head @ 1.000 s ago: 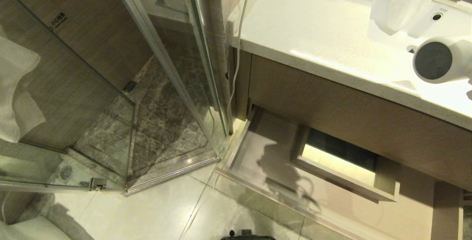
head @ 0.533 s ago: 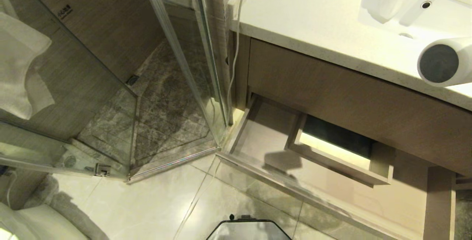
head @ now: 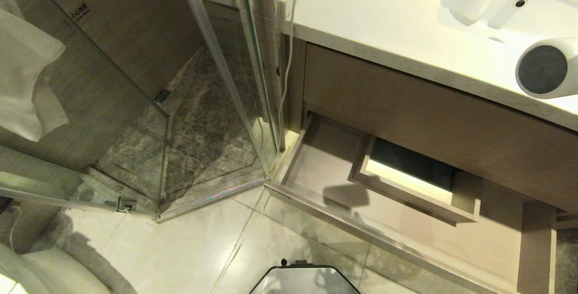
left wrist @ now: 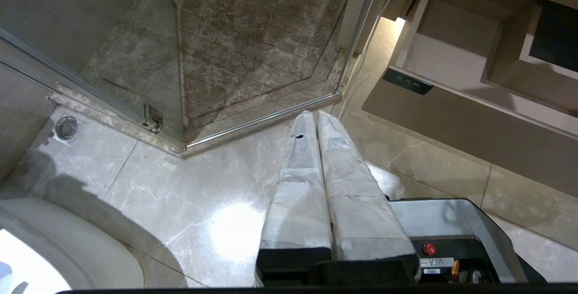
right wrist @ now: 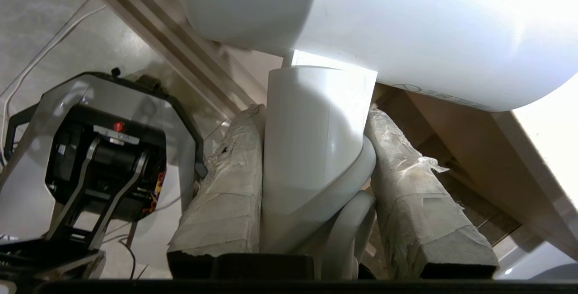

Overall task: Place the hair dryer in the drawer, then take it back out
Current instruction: Put it into the drawer

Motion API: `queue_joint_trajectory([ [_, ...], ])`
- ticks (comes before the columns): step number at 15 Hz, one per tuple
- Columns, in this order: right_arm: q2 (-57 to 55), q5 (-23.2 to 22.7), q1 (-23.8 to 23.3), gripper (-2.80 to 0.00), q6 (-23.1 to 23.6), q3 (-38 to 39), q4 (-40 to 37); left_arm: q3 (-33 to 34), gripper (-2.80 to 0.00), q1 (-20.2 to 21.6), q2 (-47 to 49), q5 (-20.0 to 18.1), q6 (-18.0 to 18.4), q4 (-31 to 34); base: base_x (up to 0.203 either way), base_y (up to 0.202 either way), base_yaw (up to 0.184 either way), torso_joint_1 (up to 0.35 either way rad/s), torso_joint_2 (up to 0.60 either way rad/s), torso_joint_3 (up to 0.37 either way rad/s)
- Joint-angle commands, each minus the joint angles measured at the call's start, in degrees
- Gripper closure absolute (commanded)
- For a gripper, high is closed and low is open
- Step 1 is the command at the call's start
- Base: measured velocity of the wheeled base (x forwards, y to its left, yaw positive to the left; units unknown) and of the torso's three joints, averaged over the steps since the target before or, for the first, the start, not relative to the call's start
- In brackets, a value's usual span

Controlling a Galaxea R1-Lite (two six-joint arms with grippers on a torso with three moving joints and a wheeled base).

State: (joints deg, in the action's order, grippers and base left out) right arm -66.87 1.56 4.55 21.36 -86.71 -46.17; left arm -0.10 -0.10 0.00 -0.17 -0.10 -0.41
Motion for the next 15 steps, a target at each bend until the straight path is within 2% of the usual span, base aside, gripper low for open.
queue_joint_trajectory([
  [1, 0.4, 0.0, 0.0, 0.00, 0.1, 0.6, -0.2, 0.0, 0.00, 0.0, 0.1, 0.0, 0.0, 0.0, 0.000, 0.000, 0.000, 0.000, 0.00, 0.000],
  [7, 0.4, 0.0, 0.0, 0.00, 0.0, 0.8, -0.4, 0.0, 0.00, 0.0, 0.1, 0.0, -0.1, 0.0, 0.000, 0.000, 0.000, 0.000, 0.00, 0.000],
  [15, 0.3, -0.1, 0.0, 0.00, 0.1, 1.0, -0.7, 0.0, 0.00, 0.0, 0.1, 0.0, 0.0, 0.0, 0.001, 0.004, -0.136, 0.004, 0.00, 0.002],
])
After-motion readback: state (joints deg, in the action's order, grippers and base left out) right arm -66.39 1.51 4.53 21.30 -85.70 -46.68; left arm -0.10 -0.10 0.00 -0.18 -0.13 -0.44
